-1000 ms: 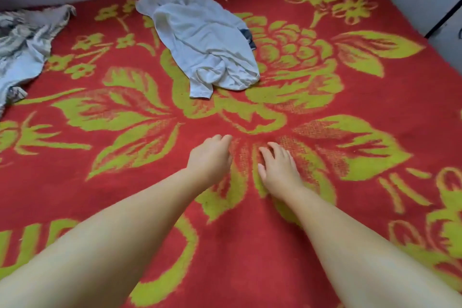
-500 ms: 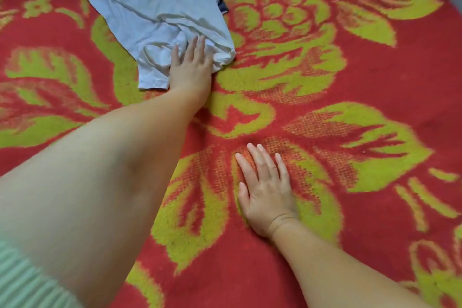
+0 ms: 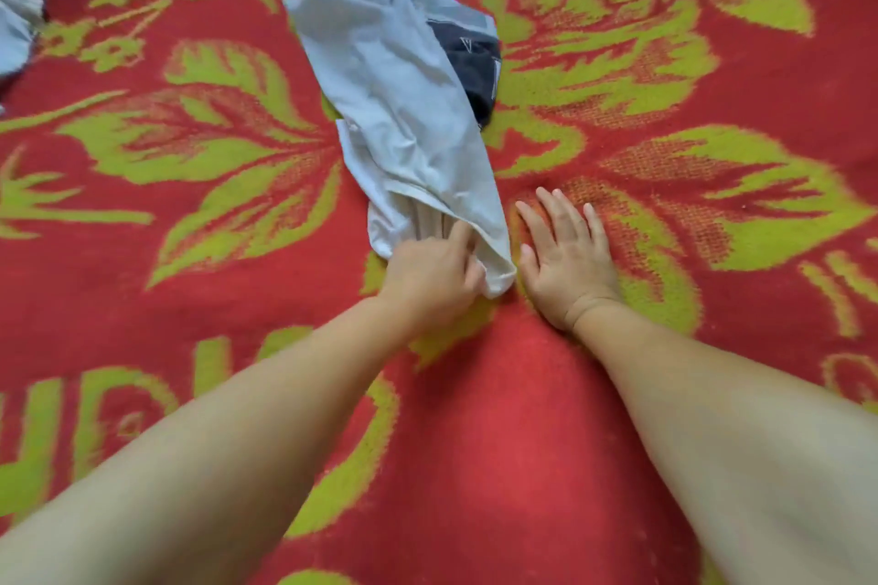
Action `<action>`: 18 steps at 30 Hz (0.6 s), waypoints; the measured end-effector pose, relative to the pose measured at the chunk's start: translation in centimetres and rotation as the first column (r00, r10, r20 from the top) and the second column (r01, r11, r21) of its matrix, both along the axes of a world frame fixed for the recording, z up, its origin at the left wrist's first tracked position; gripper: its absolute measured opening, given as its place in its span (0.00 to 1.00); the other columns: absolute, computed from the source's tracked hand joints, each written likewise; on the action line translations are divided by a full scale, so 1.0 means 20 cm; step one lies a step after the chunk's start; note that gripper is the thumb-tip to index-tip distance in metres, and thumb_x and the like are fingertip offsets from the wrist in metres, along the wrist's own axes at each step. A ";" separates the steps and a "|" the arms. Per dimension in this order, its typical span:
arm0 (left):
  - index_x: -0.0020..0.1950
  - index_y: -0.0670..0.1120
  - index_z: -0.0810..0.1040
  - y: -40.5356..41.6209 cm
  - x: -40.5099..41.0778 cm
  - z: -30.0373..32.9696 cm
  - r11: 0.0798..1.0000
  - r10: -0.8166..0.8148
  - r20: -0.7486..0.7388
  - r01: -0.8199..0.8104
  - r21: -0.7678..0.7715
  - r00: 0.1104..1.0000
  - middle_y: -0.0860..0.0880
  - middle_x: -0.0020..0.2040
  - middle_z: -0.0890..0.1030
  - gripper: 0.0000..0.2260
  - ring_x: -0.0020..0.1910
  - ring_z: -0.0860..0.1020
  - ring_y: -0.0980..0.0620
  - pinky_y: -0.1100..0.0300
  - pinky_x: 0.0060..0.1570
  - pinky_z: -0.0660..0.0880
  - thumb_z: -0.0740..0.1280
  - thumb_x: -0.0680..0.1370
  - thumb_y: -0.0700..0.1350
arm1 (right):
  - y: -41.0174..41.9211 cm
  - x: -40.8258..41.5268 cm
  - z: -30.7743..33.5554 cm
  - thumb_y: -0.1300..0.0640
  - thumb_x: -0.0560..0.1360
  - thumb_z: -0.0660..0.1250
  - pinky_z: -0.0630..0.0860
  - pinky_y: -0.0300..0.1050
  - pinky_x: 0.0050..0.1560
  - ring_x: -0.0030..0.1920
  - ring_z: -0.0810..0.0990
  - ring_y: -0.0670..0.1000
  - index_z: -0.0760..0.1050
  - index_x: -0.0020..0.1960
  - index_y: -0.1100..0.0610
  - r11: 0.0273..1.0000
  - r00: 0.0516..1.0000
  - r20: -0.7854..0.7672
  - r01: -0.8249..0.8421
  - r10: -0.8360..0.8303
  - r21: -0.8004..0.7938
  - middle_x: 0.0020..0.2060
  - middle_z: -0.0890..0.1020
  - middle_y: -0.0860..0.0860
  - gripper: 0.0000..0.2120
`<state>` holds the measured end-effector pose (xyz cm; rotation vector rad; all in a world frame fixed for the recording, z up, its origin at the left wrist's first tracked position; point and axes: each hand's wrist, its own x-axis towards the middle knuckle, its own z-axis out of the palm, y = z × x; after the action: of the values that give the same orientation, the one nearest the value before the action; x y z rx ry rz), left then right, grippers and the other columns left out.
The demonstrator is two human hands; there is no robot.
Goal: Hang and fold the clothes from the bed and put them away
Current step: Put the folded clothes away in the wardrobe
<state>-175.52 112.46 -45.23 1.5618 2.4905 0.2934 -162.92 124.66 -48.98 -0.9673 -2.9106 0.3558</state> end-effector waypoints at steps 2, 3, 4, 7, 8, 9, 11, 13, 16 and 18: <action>0.57 0.43 0.69 -0.20 0.10 0.02 0.994 -0.073 0.074 0.079 -0.073 0.995 0.41 0.41 0.82 0.16 0.40 0.78 0.38 0.54 0.34 0.60 0.56 0.74 0.50 | -0.01 0.00 0.01 0.48 0.79 0.50 0.40 0.55 0.75 0.78 0.48 0.52 0.53 0.78 0.53 0.999 0.994 0.111 0.023 -0.020 -0.033 0.78 0.52 0.53 0.28; 0.58 0.43 0.68 -0.31 0.14 0.05 0.986 -0.089 0.114 0.103 -0.130 0.990 0.42 0.42 0.82 0.17 0.41 0.78 0.38 0.55 0.35 0.61 0.58 0.74 0.50 | -0.05 0.01 0.03 0.49 0.79 0.53 0.40 0.56 0.75 0.78 0.45 0.52 0.49 0.78 0.53 0.998 0.986 0.167 0.013 -0.002 -0.065 0.78 0.49 0.53 0.30; 0.58 0.43 0.68 -0.41 0.17 0.07 0.975 -0.078 0.161 0.109 -0.193 0.984 0.42 0.44 0.81 0.16 0.43 0.78 0.38 0.55 0.35 0.62 0.60 0.74 0.50 | -0.11 0.04 0.07 0.49 0.79 0.55 0.42 0.57 0.75 0.78 0.44 0.52 0.47 0.79 0.52 0.994 0.976 0.212 -0.031 0.054 -0.109 0.78 0.48 0.53 0.32; 0.55 0.44 0.68 -0.63 0.27 0.18 0.952 0.082 0.340 0.028 -0.305 0.937 0.44 0.44 0.78 0.12 0.45 0.76 0.40 0.55 0.36 0.65 0.62 0.75 0.47 | -0.34 0.14 0.25 0.50 0.76 0.62 0.51 0.57 0.75 0.77 0.53 0.53 0.43 0.78 0.47 0.913 0.914 0.254 -0.220 0.316 -0.343 0.77 0.53 0.53 0.39; 0.55 0.45 0.69 -0.69 0.31 0.26 0.951 0.157 0.413 -0.025 -0.308 0.897 0.46 0.42 0.77 0.11 0.42 0.77 0.42 0.55 0.36 0.66 0.62 0.75 0.45 | -0.44 0.17 0.37 0.51 0.76 0.62 0.59 0.56 0.73 0.74 0.60 0.55 0.45 0.78 0.47 0.864 0.907 0.235 -0.214 0.349 -0.457 0.76 0.59 0.55 0.37; 0.57 0.47 0.70 -0.73 0.35 0.31 0.950 0.232 0.516 -0.078 -0.302 0.825 0.48 0.40 0.77 0.11 0.38 0.77 0.47 0.57 0.34 0.67 0.61 0.75 0.44 | -0.51 0.19 0.43 0.52 0.77 0.62 0.67 0.53 0.68 0.69 0.68 0.55 0.52 0.78 0.48 0.787 0.932 0.192 -0.136 0.307 -0.601 0.71 0.67 0.56 0.32; 0.59 0.49 0.72 -0.80 0.42 0.49 0.938 0.347 0.722 -0.201 -0.284 0.598 0.51 0.37 0.75 0.14 0.29 0.72 0.59 0.64 0.30 0.67 0.60 0.74 0.41 | -0.68 0.18 0.64 0.51 0.81 0.58 0.76 0.45 0.49 0.51 0.79 0.51 0.70 0.69 0.53 0.437 0.983 0.179 0.149 0.029 -0.887 0.56 0.80 0.54 0.17; 0.60 0.53 0.74 -0.86 0.49 0.68 0.924 0.366 0.838 -0.264 -0.276 0.404 0.53 0.37 0.75 0.16 0.28 0.71 0.62 0.69 0.29 0.68 0.58 0.74 0.39 | -0.84 0.18 0.80 0.51 0.81 0.58 0.74 0.39 0.33 0.34 0.79 0.47 0.78 0.53 0.57 0.104 0.955 0.264 0.278 -0.132 -0.955 0.40 0.80 0.52 0.13; 0.59 0.60 0.75 -0.96 0.56 0.97 0.919 0.316 0.915 -0.321 -0.229 0.251 0.56 0.46 0.80 0.19 0.42 0.78 0.62 0.69 0.42 0.74 0.60 0.71 0.44 | -0.95 0.19 1.10 0.61 0.77 0.60 0.67 0.35 0.27 0.24 0.71 0.45 0.74 0.39 0.58 0.281 0.966 0.218 0.250 -0.141 -0.927 0.27 0.73 0.50 0.09; 0.62 0.59 0.74 -1.00 0.57 1.11 0.909 0.276 0.948 -0.364 -0.203 0.162 0.55 0.42 0.81 0.21 0.42 0.80 0.58 0.62 0.43 0.77 0.62 0.70 0.45 | -0.92 0.18 1.28 0.64 0.77 0.59 0.63 0.33 0.23 0.21 0.69 0.43 0.73 0.37 0.58 0.399 0.972 0.169 0.220 -0.161 -0.890 0.23 0.72 0.47 0.11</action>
<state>-164.13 92.52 -22.95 0.3967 1.6332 1.0608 -159.32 106.27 -23.42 -1.3557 -2.4212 2.0658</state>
